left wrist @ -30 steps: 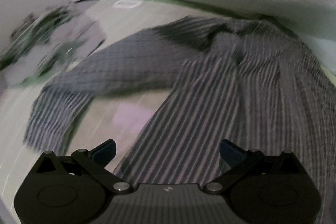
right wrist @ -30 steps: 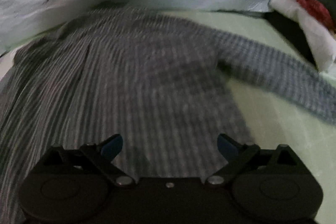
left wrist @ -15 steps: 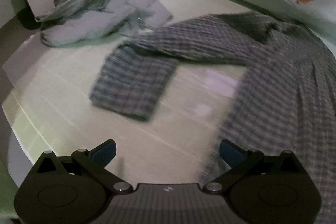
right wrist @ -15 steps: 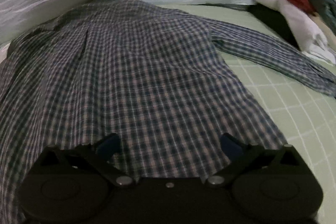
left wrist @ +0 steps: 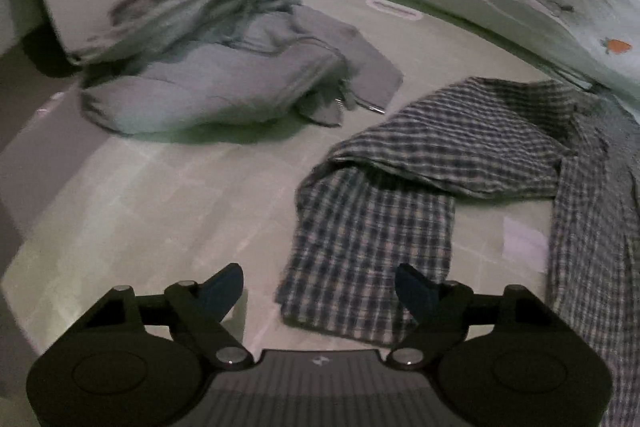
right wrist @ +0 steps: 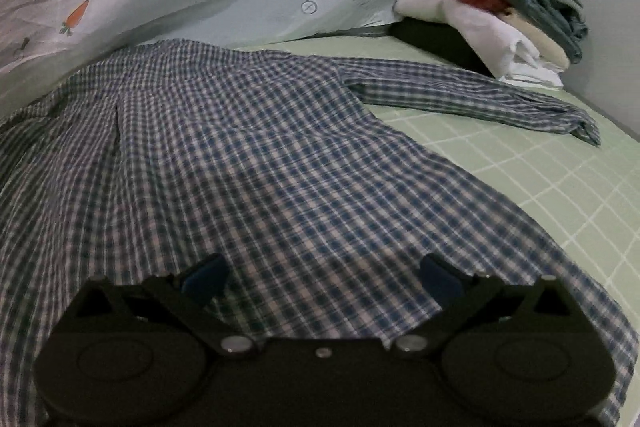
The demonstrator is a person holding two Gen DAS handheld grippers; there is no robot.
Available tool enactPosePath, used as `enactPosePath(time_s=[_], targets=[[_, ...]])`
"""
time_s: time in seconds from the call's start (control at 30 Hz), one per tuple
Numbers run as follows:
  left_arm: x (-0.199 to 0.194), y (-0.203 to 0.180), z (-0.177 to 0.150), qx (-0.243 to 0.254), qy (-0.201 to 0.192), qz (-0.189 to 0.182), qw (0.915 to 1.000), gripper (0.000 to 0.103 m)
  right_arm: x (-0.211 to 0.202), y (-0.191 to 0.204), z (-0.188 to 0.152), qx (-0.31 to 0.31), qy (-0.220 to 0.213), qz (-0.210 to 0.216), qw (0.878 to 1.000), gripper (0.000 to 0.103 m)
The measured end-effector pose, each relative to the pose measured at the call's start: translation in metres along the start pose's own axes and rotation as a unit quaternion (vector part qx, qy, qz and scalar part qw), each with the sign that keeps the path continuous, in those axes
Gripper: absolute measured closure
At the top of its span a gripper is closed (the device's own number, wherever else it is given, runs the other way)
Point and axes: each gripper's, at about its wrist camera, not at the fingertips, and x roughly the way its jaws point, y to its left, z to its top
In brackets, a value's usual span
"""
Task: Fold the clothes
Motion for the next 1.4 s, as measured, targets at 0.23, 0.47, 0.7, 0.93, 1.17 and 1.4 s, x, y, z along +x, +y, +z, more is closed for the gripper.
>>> enactPosePath(time_s=[0.23, 0.47, 0.7, 0.93, 1.17, 1.4], targets=[[0.018, -0.004, 0.007, 0.017, 0.001, 0.004, 0.9998, 0.029, -0.001, 0.001, -0.002, 0.001, -0.007, -0.002, 1.000, 0.000], [-0.010, -0.005, 0.019, 0.064, -0.084, 0.080, 0.9913, 0.085, -0.001, 0.001, -0.002, 0.001, -0.008, -0.001, 1.000, 0.000], [-0.041, -0.006, 0.032, 0.109, -0.171, 0.156, 0.9668, 0.087, -0.002, 0.001, -0.003, 0.001, -0.009, 0.000, 1.000, 0.000], [-0.055, -0.050, -0.012, 0.289, -0.215, 0.160, 0.9190, 0.087, -0.001, 0.001, -0.003, 0.000, -0.009, 0.000, 1.000, 0.000], [-0.007, -0.084, -0.074, 0.407, -0.103, 0.081, 0.9039, 0.081, -0.001, 0.002, -0.003, 0.001, -0.009, 0.000, 1.000, 0.000], [-0.015, -0.056, -0.042, 0.272, -0.086, -0.004, 0.9585, 0.060, 0.000, 0.001, -0.003, 0.000, -0.009, 0.001, 1.000, 0.000]])
